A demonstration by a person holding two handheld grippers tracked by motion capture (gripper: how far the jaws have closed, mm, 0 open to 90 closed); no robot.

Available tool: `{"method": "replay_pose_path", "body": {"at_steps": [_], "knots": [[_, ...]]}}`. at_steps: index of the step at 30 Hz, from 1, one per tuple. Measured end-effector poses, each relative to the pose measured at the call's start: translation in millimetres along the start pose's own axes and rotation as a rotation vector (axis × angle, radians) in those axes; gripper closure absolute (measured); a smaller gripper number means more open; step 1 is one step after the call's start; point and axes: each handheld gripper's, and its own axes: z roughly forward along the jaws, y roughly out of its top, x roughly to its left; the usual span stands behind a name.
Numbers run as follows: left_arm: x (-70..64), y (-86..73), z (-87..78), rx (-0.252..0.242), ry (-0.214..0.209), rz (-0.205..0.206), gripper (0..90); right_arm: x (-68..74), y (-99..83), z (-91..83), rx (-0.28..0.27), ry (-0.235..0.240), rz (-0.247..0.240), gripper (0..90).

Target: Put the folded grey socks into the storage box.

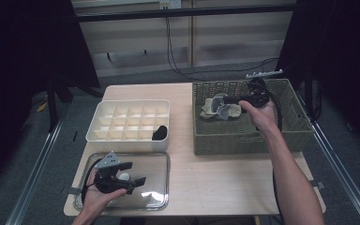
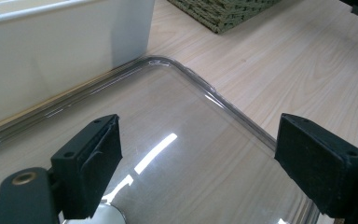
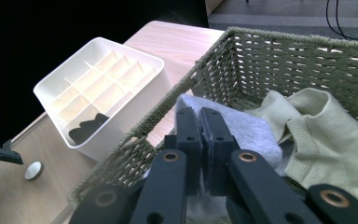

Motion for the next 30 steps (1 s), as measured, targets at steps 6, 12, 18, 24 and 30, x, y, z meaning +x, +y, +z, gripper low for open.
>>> {"method": "replay_pose_path", "body": {"at_steps": [6,12,18,24,30], "knots": [[-1.4,0.4,1.7,-0.013,-0.015,-0.002,14.5,5.9,-0.2,-8.5,-0.028,0.005,-0.003,87.7],[-5.4,2.6,4.1,-0.021,-0.027,0.008,16.2,9.0,-3.0,-15.2,-0.037,0.017,-0.003,87.7],[-9.7,7.8,7.9,-0.030,-0.044,0.019,21.1,15.1,-4.3,-24.1,-0.065,0.038,-0.004,87.7],[-13.9,17.3,13.1,-0.036,-0.042,0.037,21.5,22.0,-6.4,-29.4,-0.066,0.048,-0.017,87.7],[-17.4,27.8,15.8,-0.035,-0.056,0.048,21.5,30.2,-6.6,-37.0,-0.076,0.065,-0.026,87.7]]}}
